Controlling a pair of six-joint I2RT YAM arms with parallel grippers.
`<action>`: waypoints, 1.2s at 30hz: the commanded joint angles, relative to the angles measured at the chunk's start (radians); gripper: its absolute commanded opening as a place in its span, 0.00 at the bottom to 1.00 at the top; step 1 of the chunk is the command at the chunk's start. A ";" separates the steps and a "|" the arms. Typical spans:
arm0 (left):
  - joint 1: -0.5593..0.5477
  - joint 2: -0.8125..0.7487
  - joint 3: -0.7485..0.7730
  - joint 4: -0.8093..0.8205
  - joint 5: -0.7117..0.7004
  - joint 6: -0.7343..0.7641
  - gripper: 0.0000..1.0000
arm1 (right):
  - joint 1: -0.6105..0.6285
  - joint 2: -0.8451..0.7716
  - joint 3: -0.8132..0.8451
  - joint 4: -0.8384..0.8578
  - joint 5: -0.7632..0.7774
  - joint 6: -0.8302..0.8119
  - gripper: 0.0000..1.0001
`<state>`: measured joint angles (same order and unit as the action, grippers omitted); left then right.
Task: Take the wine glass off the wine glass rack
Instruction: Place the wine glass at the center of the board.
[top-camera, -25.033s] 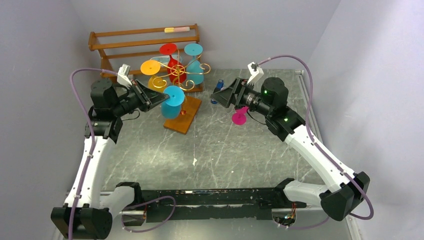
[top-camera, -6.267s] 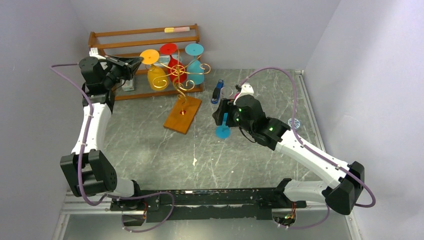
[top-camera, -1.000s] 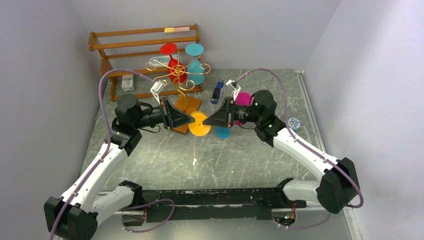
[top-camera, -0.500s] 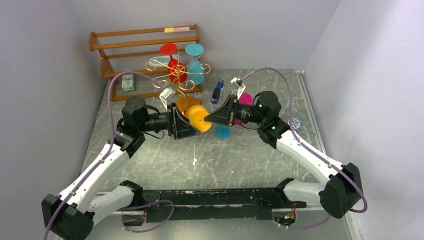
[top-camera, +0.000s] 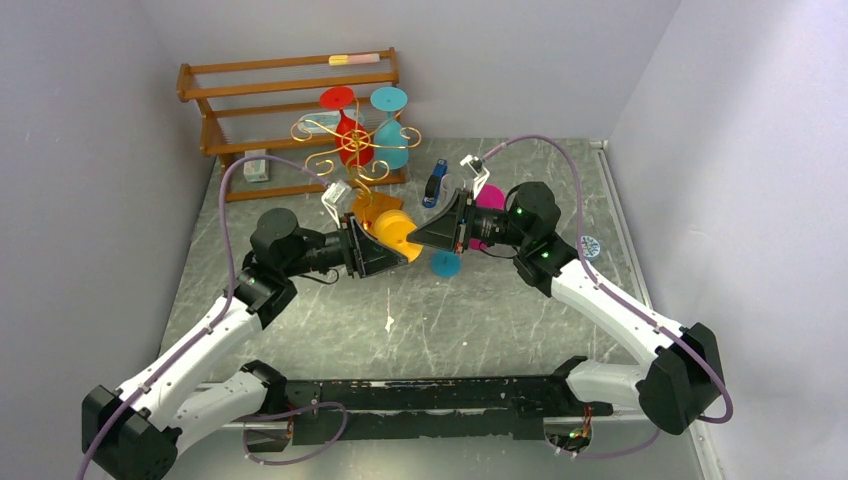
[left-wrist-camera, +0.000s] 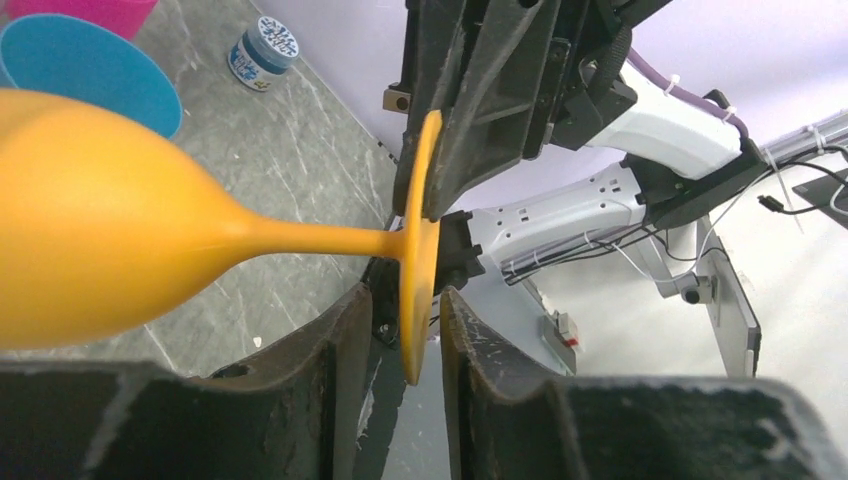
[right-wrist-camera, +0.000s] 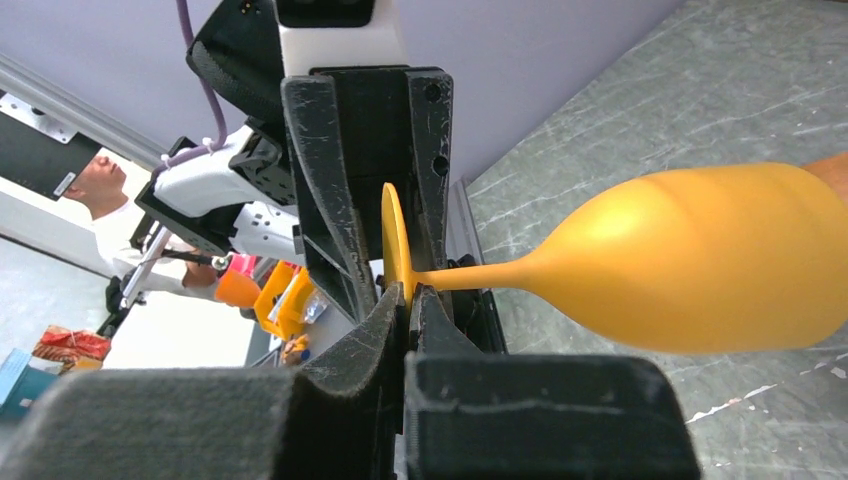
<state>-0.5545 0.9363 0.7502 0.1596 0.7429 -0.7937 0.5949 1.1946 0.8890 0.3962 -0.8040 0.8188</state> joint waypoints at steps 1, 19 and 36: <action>-0.005 -0.012 -0.051 0.170 -0.034 -0.101 0.32 | 0.002 -0.015 0.006 0.005 -0.017 -0.021 0.00; -0.005 0.027 -0.081 0.285 -0.002 -0.170 0.07 | 0.002 -0.015 -0.011 0.041 -0.025 0.000 0.00; -0.011 -0.110 0.028 -0.140 0.039 0.417 0.05 | 0.000 -0.185 0.047 -0.074 0.239 -0.131 0.50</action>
<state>-0.5583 0.9009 0.7486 0.1684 0.7681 -0.6285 0.5953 1.1061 0.9123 0.3439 -0.7258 0.7647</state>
